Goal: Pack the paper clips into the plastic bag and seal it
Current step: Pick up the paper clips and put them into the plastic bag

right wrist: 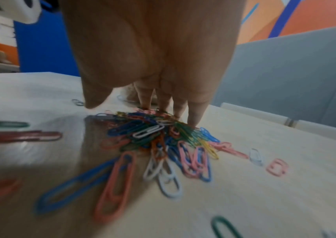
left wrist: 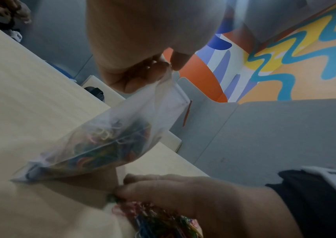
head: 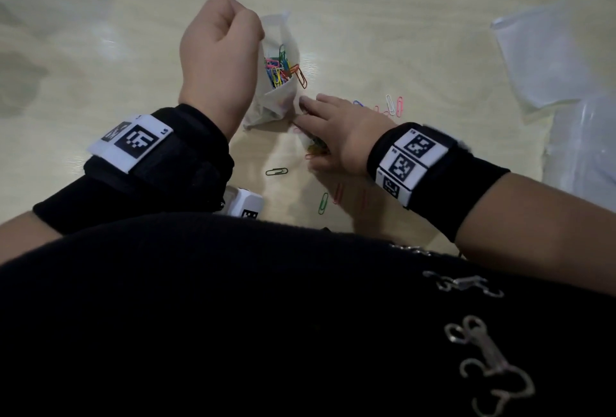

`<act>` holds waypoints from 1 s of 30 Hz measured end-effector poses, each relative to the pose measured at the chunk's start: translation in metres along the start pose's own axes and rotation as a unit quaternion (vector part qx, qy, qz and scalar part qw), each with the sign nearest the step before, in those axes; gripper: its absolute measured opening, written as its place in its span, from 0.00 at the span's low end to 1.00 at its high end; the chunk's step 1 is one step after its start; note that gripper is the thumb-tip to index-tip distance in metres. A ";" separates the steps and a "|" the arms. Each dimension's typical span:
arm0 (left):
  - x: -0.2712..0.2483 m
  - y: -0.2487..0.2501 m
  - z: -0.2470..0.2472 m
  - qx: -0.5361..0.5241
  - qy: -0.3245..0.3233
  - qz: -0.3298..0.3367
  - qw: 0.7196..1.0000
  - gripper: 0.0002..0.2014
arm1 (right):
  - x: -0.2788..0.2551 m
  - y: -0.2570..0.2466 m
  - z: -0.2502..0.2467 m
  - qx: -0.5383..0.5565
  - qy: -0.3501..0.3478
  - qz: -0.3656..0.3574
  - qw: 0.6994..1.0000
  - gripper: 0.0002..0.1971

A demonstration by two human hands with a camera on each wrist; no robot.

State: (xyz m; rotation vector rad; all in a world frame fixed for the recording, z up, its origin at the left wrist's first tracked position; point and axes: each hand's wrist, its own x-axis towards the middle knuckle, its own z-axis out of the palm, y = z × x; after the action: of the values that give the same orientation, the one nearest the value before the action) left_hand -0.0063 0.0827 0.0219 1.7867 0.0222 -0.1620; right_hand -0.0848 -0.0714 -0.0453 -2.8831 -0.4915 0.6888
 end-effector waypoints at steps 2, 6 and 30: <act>-0.001 0.001 0.002 0.003 -0.006 -0.005 1.000 0.09 | -0.010 0.003 0.007 0.027 0.053 0.000 0.998 0.28; -0.005 0.001 0.008 0.011 -0.031 -0.010 0.999 0.08 | -0.027 0.008 0.014 0.014 0.100 0.059 0.993 0.14; -0.026 0.000 0.036 0.085 -0.184 0.009 0.979 0.06 | -0.050 0.006 -0.087 0.647 0.178 0.271 0.690 0.02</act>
State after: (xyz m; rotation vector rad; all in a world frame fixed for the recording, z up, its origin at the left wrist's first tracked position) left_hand -0.0353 0.0493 0.0168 1.9004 -0.2813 -0.4911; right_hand -0.0848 -0.0988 0.0513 -1.6045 0.7021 0.2560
